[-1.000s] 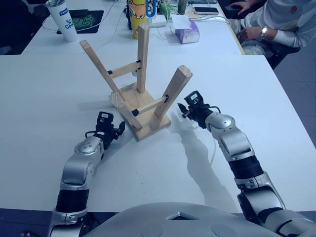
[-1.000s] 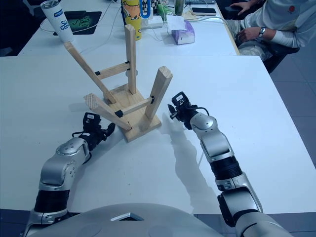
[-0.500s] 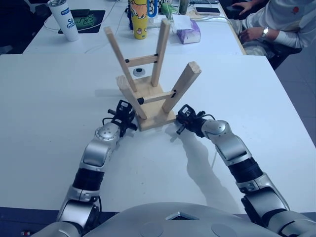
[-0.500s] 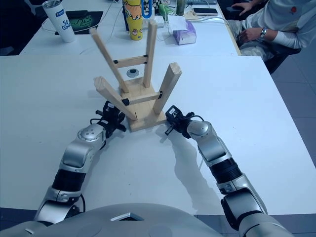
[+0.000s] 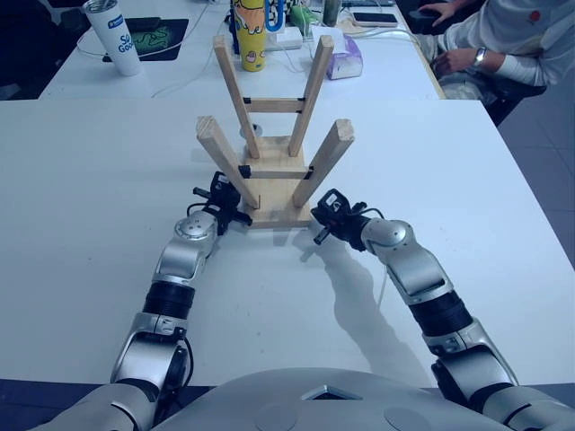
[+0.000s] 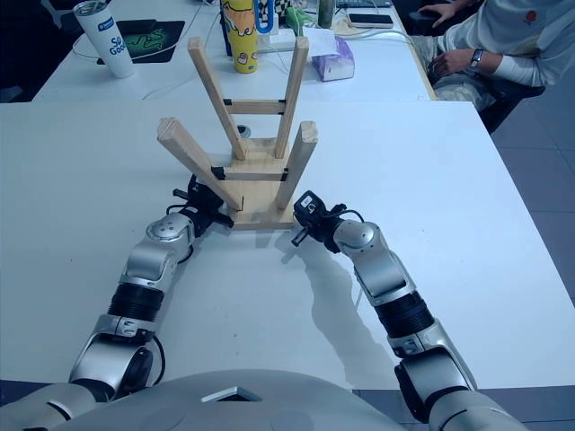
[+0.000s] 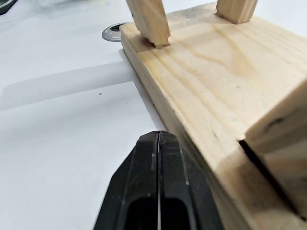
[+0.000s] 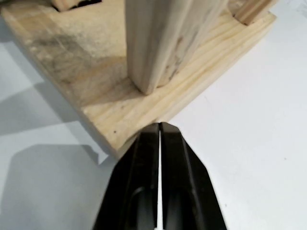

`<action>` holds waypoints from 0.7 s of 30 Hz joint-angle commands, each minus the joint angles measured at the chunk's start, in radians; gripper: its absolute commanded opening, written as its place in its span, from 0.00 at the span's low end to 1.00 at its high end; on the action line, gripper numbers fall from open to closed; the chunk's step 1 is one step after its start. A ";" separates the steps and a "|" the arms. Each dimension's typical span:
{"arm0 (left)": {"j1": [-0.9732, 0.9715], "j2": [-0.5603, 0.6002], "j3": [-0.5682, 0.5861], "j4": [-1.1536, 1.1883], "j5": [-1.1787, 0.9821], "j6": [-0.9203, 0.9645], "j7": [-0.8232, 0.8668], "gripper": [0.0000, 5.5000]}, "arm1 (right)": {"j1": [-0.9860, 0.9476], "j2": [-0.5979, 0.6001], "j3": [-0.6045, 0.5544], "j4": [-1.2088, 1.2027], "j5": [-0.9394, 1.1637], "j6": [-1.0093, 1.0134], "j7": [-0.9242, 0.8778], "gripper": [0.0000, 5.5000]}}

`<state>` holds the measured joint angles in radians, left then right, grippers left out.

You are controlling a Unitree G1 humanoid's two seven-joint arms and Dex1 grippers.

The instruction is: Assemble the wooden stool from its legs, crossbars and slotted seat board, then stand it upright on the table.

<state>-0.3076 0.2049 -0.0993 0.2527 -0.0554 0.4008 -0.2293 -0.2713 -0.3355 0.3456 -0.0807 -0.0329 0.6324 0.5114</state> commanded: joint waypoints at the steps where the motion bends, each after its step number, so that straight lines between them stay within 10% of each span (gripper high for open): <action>1: 0.033 0.021 0.039 0.000 0.010 -0.007 0.016 0.00 | -0.021 -0.004 -0.028 -0.037 -0.015 0.031 -0.028 0.00; 11: -0.081 0.022 0.276 -0.305 -0.110 -0.035 0.121 0.00 | -0.207 0.002 -0.271 -0.018 -0.040 -0.135 -0.240 0.00; 21: -0.538 -0.024 0.448 -0.796 -0.594 0.396 0.335 0.00 | -0.586 0.149 -0.513 -0.307 0.328 -0.084 -0.321 0.00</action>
<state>-0.7826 0.1729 0.3243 -0.4830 -0.5805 0.7206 0.0626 -0.8114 -0.1945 -0.1456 -0.3327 0.2421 0.5027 0.1931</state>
